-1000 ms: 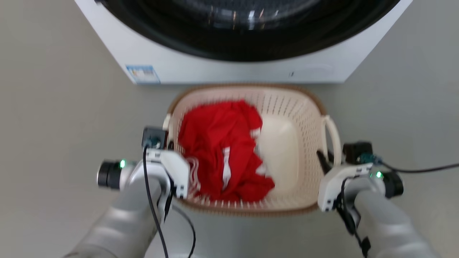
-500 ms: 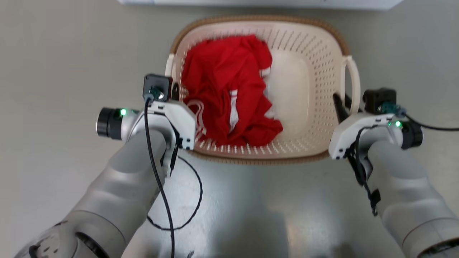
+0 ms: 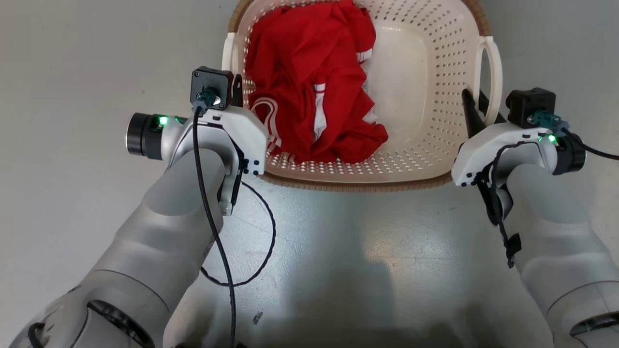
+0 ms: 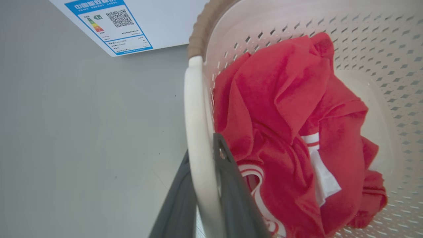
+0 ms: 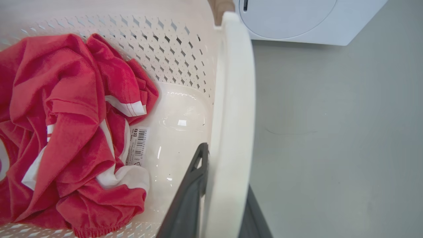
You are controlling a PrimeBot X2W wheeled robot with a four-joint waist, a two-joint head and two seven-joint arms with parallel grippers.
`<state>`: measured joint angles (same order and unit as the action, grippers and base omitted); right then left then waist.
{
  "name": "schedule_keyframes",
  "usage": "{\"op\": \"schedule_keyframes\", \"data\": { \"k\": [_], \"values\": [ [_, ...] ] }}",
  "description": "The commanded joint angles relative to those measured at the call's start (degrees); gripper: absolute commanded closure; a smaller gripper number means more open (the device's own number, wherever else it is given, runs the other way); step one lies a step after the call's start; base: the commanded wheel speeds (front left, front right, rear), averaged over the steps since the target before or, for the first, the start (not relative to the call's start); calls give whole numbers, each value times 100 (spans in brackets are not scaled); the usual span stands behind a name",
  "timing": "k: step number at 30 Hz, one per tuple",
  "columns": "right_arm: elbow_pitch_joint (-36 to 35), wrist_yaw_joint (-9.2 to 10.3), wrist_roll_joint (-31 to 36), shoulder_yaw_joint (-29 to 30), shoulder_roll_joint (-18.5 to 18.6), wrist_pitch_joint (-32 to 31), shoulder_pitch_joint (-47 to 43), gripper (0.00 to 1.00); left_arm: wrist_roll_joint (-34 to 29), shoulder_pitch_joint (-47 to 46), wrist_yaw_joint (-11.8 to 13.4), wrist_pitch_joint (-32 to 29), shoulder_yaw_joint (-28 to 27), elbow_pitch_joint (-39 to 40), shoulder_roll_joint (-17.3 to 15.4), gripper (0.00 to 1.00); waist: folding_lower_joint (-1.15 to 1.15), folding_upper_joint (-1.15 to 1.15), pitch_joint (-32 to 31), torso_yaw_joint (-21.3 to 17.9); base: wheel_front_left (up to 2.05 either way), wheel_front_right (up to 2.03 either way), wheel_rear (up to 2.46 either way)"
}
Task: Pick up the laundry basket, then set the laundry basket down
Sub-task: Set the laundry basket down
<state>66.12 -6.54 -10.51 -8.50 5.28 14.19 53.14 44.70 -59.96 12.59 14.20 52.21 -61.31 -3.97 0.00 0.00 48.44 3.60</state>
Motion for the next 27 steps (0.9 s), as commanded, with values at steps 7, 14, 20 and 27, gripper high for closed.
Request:
{"op": "schedule_keyframes", "data": {
  "k": [7,14,20,27],
  "values": [
    [-325,-95,400,213,-240,80,-130,100,-505,-142,-98,80,-450,325,27,100,0,0,227,-27,0,0,0],
    [-485,-95,705,557,-240,81,-162,100,-924,-33,-170,80,-912,477,54,100,0,0,373,-13,0,0,0],
    [-602,-95,772,695,-240,81,-176,100,-1211,27,-241,80,-1199,525,74,100,0,0,459,-17,0,0,0],
    [-712,-95,803,761,-240,81,-210,100,-1466,72,-303,80,-1502,518,90,100,0,0,518,-44,0,0,0]
  ]
}}
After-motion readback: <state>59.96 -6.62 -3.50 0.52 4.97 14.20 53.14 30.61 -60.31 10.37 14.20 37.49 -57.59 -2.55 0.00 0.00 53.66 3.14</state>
